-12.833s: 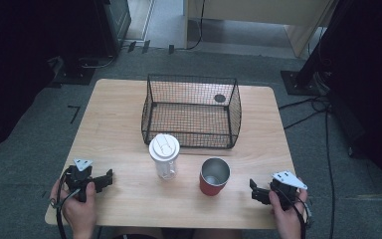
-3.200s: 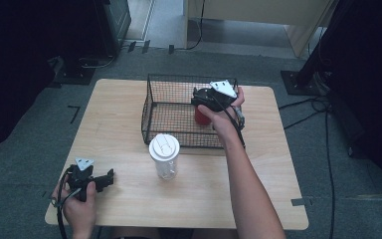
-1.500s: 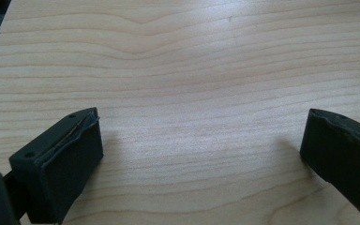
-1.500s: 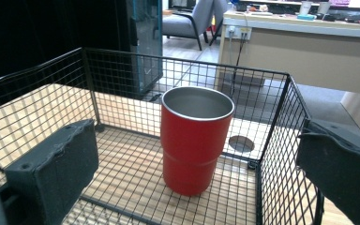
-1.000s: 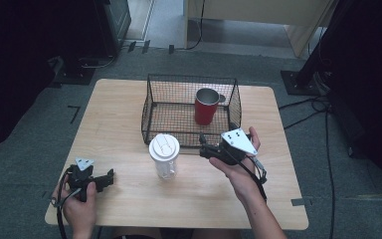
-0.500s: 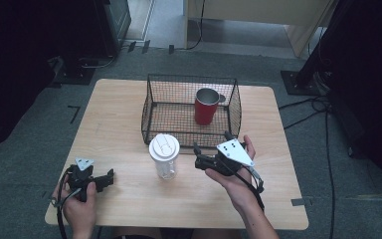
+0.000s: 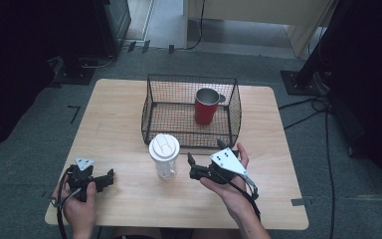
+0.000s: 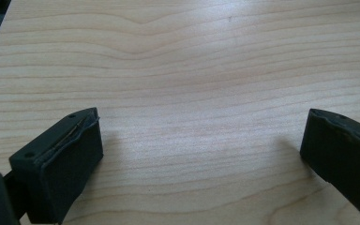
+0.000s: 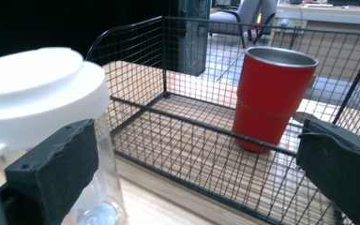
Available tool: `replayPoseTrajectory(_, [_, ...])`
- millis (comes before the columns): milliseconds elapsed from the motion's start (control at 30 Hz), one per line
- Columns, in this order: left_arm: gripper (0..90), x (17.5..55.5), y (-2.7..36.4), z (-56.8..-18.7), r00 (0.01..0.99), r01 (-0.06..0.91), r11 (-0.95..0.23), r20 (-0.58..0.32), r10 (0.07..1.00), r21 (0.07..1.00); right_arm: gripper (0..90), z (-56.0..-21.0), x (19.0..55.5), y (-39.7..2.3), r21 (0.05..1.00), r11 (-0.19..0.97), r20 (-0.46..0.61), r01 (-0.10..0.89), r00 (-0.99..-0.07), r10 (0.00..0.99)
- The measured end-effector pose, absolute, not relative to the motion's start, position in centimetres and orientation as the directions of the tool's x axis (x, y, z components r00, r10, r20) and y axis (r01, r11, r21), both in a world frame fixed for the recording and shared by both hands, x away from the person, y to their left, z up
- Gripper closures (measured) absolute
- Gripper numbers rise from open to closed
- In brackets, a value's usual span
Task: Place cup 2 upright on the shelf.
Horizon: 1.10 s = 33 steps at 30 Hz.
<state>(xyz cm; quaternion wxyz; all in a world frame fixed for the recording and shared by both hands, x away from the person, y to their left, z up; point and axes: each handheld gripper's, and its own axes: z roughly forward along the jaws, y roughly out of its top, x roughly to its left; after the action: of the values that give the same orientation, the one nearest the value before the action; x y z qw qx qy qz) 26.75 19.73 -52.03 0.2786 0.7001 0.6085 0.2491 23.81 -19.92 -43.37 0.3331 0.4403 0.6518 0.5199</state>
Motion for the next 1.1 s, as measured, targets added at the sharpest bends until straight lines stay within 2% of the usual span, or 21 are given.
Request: replayPoseTrajectory(1100, [0.0, 26.7, 19.7, -52.0, 0.136, 0.713, -0.104, 0.009, 0.991, 0.693, 0.0, -45.1, 23.0, -16.9, 0.965, 0.079, 0.049, 0.251, -0.467, 0.883])
